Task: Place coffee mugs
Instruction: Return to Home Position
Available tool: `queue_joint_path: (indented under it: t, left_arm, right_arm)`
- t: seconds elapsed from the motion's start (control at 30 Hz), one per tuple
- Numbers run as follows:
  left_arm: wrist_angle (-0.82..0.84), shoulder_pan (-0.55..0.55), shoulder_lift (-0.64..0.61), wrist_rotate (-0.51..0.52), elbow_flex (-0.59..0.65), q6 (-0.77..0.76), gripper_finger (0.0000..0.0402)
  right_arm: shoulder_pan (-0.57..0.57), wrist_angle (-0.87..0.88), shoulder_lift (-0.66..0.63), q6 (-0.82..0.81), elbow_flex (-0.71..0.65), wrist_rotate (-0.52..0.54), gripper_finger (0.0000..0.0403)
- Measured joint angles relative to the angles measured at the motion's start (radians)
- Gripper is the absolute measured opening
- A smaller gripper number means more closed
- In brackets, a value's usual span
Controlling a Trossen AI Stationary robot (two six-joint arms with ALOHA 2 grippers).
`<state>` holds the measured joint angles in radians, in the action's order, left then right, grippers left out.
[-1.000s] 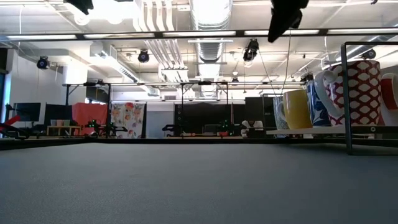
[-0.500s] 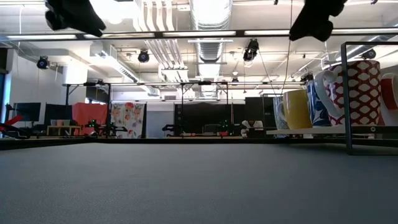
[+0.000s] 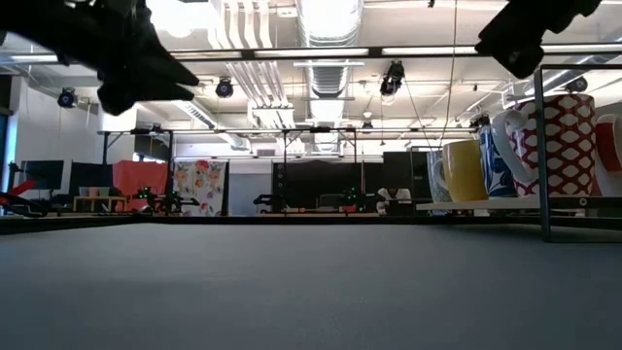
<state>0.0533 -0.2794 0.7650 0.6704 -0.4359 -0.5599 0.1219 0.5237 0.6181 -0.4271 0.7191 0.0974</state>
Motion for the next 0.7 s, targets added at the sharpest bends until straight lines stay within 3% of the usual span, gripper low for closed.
queue_joint_path:
  t: [0.23, 0.7]
  left_arm:
    - [-0.172, 0.0, 0.0, 0.0, 0.115, -0.05, 0.0132]
    - [-0.182, 0.0, 0.004, 0.003, 0.137, -0.069, 0.0132]
  right_arm:
    - [0.001, -0.114, -0.098, 0.027, -0.099, -0.079, 0.0068]
    - [0.0, -0.229, -0.366, 0.044, -0.264, -0.059, 0.0068]
